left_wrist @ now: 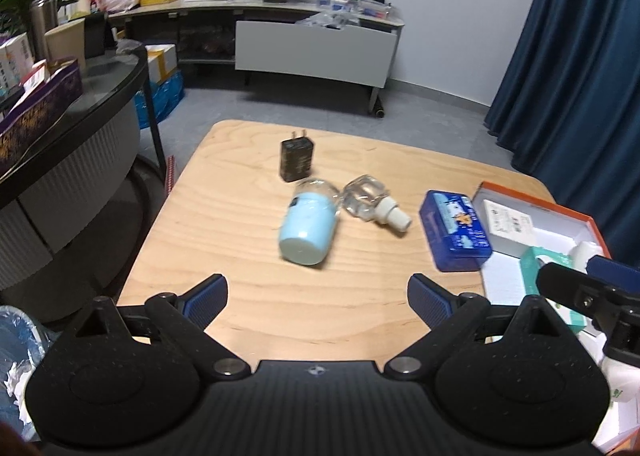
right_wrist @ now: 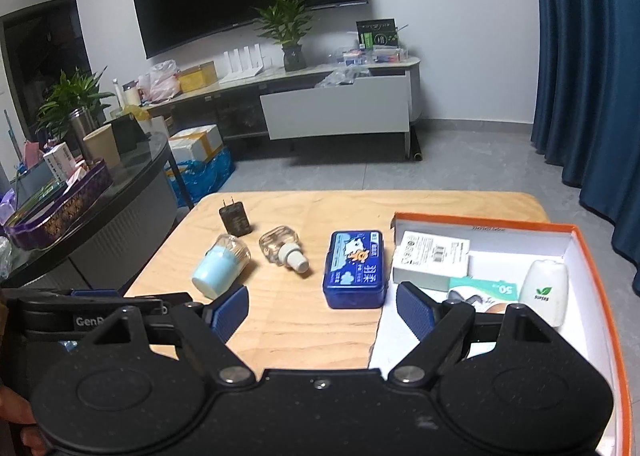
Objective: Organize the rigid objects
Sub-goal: 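Withdraw both tools from the box toward the blue tin and toothpick jar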
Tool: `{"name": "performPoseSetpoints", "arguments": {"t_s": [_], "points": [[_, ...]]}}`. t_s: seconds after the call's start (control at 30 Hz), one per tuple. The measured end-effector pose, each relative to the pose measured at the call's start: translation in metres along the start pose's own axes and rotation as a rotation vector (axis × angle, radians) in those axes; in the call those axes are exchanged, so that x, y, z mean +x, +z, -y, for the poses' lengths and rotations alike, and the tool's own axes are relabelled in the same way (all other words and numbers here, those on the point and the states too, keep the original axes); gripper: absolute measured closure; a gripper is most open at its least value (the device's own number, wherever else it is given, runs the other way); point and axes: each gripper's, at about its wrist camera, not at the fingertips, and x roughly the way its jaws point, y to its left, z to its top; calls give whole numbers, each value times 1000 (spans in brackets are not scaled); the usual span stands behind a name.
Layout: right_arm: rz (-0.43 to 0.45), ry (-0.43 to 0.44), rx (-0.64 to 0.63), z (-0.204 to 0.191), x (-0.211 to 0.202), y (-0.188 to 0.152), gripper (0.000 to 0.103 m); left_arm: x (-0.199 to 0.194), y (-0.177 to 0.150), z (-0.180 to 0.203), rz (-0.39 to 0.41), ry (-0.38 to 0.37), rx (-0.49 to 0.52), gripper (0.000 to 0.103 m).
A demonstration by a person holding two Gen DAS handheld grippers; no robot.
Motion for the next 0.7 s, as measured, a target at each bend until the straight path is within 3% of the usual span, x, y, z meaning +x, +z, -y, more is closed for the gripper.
{"name": "performPoseSetpoints", "arguments": {"t_s": [0.4,0.7], "points": [[-32,12,-4,-2,18,-2,7,14,4,-18,-17,25,-19,4],[-48,19,-20,-4,34,1,7,35,9,-22,-40,35,19,4]]}}
